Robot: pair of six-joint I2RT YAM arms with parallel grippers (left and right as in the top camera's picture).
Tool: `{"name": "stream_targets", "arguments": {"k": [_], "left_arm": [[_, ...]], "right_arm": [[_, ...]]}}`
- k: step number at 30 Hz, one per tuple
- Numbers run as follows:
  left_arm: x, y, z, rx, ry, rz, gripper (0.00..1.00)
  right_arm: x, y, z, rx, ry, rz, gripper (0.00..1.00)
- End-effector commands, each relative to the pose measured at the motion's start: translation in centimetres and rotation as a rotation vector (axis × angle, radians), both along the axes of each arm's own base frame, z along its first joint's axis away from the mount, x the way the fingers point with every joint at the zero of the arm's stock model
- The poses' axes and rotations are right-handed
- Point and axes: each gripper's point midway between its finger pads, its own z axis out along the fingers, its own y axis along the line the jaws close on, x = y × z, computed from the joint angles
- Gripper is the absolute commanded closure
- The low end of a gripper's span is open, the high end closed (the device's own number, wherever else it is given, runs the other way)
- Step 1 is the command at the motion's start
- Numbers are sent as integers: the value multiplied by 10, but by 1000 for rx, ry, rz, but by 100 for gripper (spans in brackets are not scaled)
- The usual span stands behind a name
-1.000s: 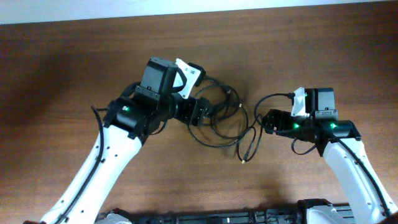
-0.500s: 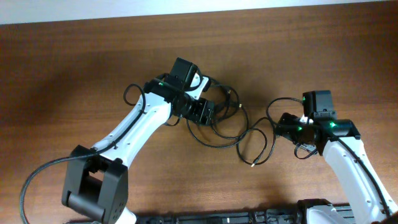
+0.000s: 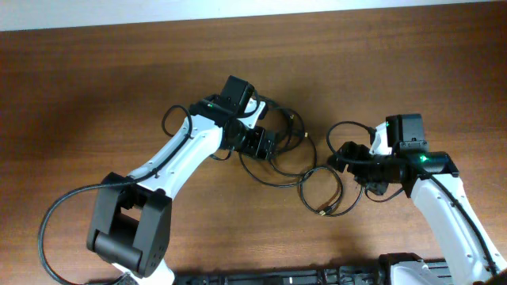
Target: Untangle cables
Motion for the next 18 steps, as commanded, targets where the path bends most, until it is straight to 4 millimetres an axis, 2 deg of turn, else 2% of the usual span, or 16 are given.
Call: {"name": "stream_targets", "arguments": {"k": [1, 3, 5, 6, 9, 10, 11, 12, 14, 15, 17, 18], "left_arm": [[2, 2, -2, 8, 5, 10, 8], [2, 2, -2, 8, 5, 10, 8], [2, 2, -2, 8, 5, 10, 8], [2, 2, -2, 8, 4, 10, 8], [6, 0, -1, 0, -13, 11, 8], [9, 3, -2, 21, -28, 18, 8], [12, 8, -3, 49, -42, 28, 8], [13, 11, -5, 65, -49, 33, 8], [13, 11, -10, 70, -41, 33, 7], [14, 11, -18, 77, -30, 32, 7], [15, 10, -35, 91, -2, 32, 7], [16, 10, -47, 99, 12, 31, 7]], "right_arm": [[-11, -23, -17, -148, 51, -14, 14], [-3, -55, -22, -333, 23, -60, 14], [12, -56, -18, -360, -59, 9, 18], [13, -56, -19, -363, -60, 20, 20], [-12, -38, -48, -255, 113, 75, 20], [-19, -37, -65, -246, 192, 86, 20], [-23, -37, -74, -244, 237, 92, 25], [-27, -37, -83, -242, 277, 97, 34], [-30, -36, -92, -239, 311, 101, 60], [-27, -35, -91, -232, 303, 100, 65], [-22, -31, -87, -209, 286, 104, 83], [-13, -19, -78, -144, 240, 148, 83]]}}
